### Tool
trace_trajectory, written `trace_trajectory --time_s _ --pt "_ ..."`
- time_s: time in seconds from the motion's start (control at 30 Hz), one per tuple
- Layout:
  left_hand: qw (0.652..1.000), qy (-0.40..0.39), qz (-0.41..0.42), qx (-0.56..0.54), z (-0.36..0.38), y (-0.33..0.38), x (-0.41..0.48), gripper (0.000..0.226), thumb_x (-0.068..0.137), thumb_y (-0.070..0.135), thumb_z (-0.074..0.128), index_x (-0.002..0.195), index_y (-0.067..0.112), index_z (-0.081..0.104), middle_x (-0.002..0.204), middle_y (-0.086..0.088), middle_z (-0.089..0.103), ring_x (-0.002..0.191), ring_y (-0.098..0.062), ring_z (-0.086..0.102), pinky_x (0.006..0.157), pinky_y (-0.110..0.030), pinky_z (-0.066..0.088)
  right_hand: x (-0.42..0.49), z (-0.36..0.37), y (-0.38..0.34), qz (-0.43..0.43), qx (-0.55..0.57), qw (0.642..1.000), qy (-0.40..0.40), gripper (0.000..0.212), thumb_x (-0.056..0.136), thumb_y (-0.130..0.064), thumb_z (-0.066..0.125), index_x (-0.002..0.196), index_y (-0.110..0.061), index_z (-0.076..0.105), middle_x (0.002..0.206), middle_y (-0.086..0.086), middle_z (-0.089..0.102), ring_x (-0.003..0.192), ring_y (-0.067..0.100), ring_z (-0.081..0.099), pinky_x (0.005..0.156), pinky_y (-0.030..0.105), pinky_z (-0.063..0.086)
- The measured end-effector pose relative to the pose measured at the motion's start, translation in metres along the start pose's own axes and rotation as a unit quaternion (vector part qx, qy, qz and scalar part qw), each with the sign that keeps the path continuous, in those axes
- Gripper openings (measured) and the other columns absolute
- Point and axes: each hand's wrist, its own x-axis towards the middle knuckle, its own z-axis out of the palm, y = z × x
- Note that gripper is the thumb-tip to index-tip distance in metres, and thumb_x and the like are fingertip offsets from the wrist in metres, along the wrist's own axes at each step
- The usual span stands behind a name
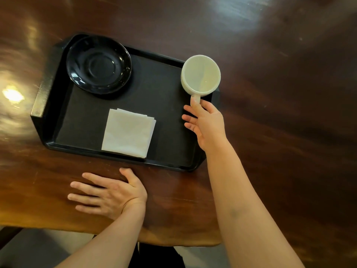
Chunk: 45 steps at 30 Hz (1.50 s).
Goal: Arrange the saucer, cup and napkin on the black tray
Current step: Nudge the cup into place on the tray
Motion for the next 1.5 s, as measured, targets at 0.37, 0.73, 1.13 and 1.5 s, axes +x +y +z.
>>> trace_trajectory --time_s 0.37,0.73,1.13,1.5 --pt "0.993 -0.116 -0.013 -0.008 -0.055 0.022 -0.007 0.093 0.091 0.06 0.033 0.162 0.007 0.01 0.169 -0.024 0.006 0.154 -0.05 0.003 0.122 -0.061 0.001 -0.011 0.011 0.023 -0.107 -0.144 0.982 0.053 0.043 0.1 -0.018 0.056 0.142 -0.016 0.05 0.122 -0.004 0.066 0.093 0.011 0.071 0.074 0.027 0.061" --pt "0.991 -0.136 -0.016 -0.017 -0.065 0.025 -0.005 0.095 0.088 0.06 0.034 0.162 0.006 0.009 0.169 -0.024 0.003 0.154 -0.05 0.001 0.122 -0.062 0.0 -0.003 0.016 0.021 -0.099 -0.143 0.984 0.048 0.043 0.103 -0.01 0.044 0.145 -0.02 0.048 0.126 -0.014 0.054 0.103 0.013 0.067 0.084 0.034 0.061" --pt "0.988 -0.152 -0.022 -0.013 -0.071 0.027 -0.004 0.095 0.088 0.059 0.036 0.162 0.005 0.01 0.169 -0.024 0.004 0.154 -0.049 0.001 0.122 -0.062 0.002 -0.039 0.032 0.055 -0.151 -0.288 0.944 0.055 0.025 0.096 -0.011 0.054 0.113 -0.025 0.066 0.107 -0.012 0.068 0.092 0.004 0.064 0.078 0.024 0.055" --pt "0.987 -0.156 -0.02 0.018 -0.07 0.029 -0.005 0.096 0.089 0.058 0.044 0.161 0.003 0.014 0.168 -0.026 0.007 0.154 -0.049 0.001 0.122 -0.061 0.0 0.001 0.137 0.015 -0.217 -0.346 0.912 -0.028 0.025 0.098 -0.023 0.054 0.113 -0.007 0.066 0.07 -0.009 0.063 0.064 0.003 0.06 0.067 0.018 0.049"
